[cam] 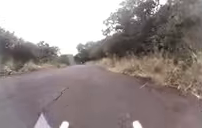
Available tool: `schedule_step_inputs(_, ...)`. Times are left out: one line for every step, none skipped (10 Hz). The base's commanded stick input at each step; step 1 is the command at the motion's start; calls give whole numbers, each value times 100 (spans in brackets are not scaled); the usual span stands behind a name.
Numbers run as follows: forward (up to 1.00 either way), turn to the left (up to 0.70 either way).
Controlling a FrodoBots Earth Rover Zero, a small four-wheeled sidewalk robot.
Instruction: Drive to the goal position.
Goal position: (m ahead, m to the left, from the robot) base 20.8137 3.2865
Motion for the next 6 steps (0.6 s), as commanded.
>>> schedule_step_inputs(100,0)
schedule_step_inputs(100,0)
schedule_step_inputs(100,0)
schedule_step_inputs(100,40)
schedule_step_inputs(100,40)
schedule_step_inputs(100,40)
